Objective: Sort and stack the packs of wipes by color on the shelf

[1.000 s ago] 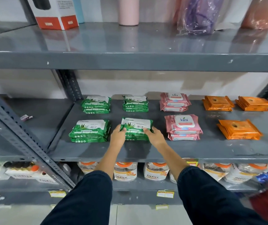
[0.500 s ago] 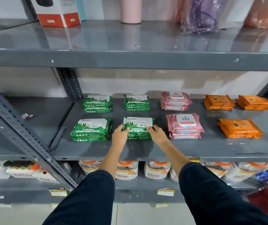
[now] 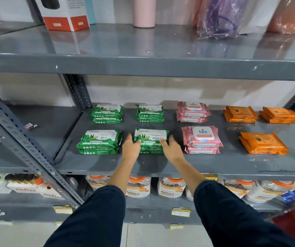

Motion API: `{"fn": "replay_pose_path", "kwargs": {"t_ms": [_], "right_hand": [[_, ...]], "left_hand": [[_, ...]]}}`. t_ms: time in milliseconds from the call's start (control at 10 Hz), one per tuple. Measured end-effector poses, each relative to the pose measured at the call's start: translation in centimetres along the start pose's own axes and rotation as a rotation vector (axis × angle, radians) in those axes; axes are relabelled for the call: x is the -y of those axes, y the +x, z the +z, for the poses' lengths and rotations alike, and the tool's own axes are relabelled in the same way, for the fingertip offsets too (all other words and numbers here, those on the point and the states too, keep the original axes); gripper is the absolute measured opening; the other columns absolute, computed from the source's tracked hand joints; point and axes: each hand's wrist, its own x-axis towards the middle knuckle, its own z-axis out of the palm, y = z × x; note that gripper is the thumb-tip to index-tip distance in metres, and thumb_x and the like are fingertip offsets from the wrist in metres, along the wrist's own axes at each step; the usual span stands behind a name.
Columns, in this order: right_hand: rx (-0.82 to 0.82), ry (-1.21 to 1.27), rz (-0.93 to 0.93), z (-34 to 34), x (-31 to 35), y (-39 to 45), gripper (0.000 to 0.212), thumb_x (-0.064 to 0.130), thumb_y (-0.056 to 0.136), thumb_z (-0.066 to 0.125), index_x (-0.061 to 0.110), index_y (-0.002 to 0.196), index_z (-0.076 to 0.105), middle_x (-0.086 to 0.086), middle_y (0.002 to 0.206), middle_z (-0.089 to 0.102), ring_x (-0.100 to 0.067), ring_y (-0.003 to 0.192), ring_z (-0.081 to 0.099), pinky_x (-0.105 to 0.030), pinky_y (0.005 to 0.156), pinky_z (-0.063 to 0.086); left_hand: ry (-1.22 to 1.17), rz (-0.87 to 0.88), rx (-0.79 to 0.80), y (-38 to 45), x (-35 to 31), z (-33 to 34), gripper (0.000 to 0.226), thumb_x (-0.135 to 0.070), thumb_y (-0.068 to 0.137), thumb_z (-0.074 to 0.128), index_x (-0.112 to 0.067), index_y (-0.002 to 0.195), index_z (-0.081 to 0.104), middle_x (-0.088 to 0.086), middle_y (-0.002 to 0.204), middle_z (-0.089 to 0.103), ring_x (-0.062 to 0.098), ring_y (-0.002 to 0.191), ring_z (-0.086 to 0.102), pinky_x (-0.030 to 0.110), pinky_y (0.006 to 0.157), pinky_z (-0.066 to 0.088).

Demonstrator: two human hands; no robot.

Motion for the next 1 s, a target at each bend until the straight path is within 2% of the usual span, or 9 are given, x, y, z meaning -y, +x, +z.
{"fn": "replay_pose_path", "kwargs": {"t_ms": [100, 200, 400, 700, 800, 1000], "right_hand": [[-0.158, -0.382, -0.331, 0.7, -0.6, -0.4, 0.060, 0.024, 0.099, 0.027, 0.000, 0.151, 0.007, -0.017, 0.160, 0.007, -0.030, 0.150, 0.008, -0.040, 0.123, 0.012], [-0.090, -0.606, -0.491, 1.4, -1.0, -0.4, 0.062, 0.012, 0.095, 0.034, 0.003, 0.151, 0.010, -0.014, 0.161, 0.008, -0.028, 0.150, 0.004, -0.040, 0.124, 0.006], [-0.050, -0.789, -0.467, 1.0, -1.0, -0.1, 0.079, 0.003, 0.087, 0.044, 0.006, 0.152, -0.001, -0.009, 0.162, 0.000, -0.022, 0.150, -0.002, -0.039, 0.124, 0.002], [0.024, -0.894, -0.423, 0.2, 0.6, -0.4, 0.075, 0.008, 0.092, 0.045, 0.005, 0.152, -0.001, -0.009, 0.162, 0.004, -0.024, 0.150, 0.002, -0.049, 0.122, 0.008], [0.053, -0.879, -0.403, -0.5, 1.3, -0.9, 0.076, 0.012, 0.093, 0.047, 0.005, 0.152, 0.000, -0.011, 0.161, 0.005, -0.027, 0.149, 0.004, -0.051, 0.121, 0.011], [-0.144, -0.790, -0.513, -2.0, 2.1, -3.1, 0.081, 0.007, 0.089, 0.051, 0.005, 0.152, 0.000, -0.010, 0.162, 0.004, -0.026, 0.150, 0.003, -0.044, 0.123, 0.009]], "left_hand": [[0.539, 0.443, -0.120, -0.5, 0.4, 0.4, 0.058, -0.015, 0.097, 0.036, -0.008, 0.148, 0.010, 0.010, 0.159, 0.008, 0.024, 0.147, 0.006, 0.038, 0.121, 0.011], [0.846, 0.577, 0.028, -0.8, 1.7, 0.9, 0.056, -0.020, 0.099, 0.027, -0.009, 0.148, 0.003, 0.007, 0.160, 0.002, 0.020, 0.147, -0.003, 0.034, 0.120, -0.003], [0.954, 0.526, 0.111, -0.6, 2.3, 1.1, 0.059, -0.025, 0.099, 0.024, -0.010, 0.148, -0.005, 0.005, 0.159, -0.006, 0.017, 0.147, -0.007, 0.037, 0.121, -0.004], [1.003, 0.438, 0.230, -0.6, 0.8, 0.3, 0.063, -0.030, 0.099, 0.027, -0.011, 0.148, -0.008, 0.004, 0.159, -0.010, 0.017, 0.147, -0.009, 0.042, 0.120, -0.005], [0.981, 0.464, 0.213, -1.2, 0.0, -0.1, 0.065, -0.030, 0.099, 0.031, -0.011, 0.148, -0.006, 0.006, 0.159, -0.009, 0.020, 0.147, -0.007, 0.042, 0.120, -0.004], [0.853, 0.610, -0.051, -3.9, -1.1, -0.7, 0.061, -0.026, 0.099, 0.030, -0.009, 0.148, 0.000, 0.007, 0.160, 0.001, 0.021, 0.147, 0.002, 0.036, 0.120, 0.003]]}}
